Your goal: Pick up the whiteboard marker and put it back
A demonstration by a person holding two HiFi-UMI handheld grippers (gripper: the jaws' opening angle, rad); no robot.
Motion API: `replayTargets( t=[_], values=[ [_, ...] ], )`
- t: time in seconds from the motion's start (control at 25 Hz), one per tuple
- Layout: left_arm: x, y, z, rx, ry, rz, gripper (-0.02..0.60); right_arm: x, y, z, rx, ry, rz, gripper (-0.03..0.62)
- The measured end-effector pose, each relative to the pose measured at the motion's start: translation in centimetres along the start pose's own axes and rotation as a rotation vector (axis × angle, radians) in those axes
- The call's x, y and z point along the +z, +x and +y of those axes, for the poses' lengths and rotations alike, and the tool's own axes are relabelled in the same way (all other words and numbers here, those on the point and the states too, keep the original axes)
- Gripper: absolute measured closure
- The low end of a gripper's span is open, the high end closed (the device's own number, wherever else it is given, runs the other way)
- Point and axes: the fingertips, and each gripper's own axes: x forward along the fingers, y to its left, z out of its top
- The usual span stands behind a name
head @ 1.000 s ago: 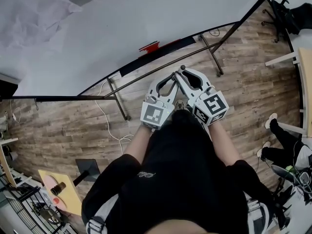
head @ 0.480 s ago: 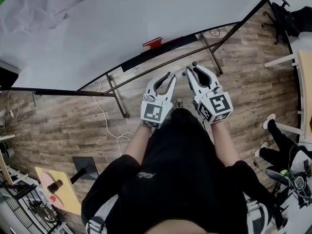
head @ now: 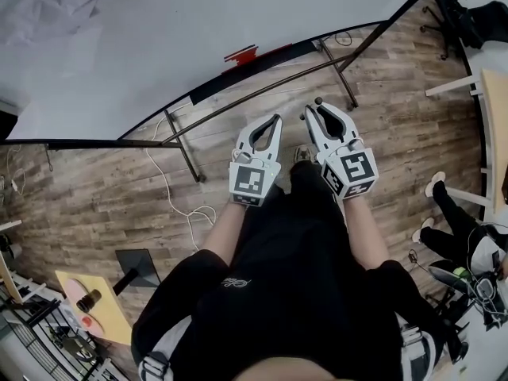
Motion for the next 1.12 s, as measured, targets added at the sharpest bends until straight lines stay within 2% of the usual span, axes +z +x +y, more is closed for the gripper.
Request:
replayTargets(
  t=[0.32, 0.68, 0.8, 0.88, 1.12],
  values=[
    [-0.4, 4.1, -0.4, 0.046, -0.013, 0.033, 0.575, -0.3, 0.7, -4.3, 0.022, -0.025, -0.003, 0.539],
    [1.3, 12.5, -3.9, 0.138, -0.035, 0.062, 0.575, 0.6, 0.1, -14.7, 0.100, 0.015, -0.020, 0.539],
    [1.0, 14.5, -3.7, 0.196, -0.069, 0.087, 0.575, 0.7, 1.2, -17.0, 0.145, 0.008, -0.019, 0.539],
    [0.7, 15.2, -2.9, 0.250, -0.084, 0.102, 0.575, 0.8, 2.3, -17.5, 0.184, -0.042, -0.009, 0.539],
    [-0.3, 13.7, 0.0, 0.439, -0.116, 0.119, 0.574, -0.5, 6.0, -15.9, 0.338, -0.183, 0.069, 0.539]
  ],
)
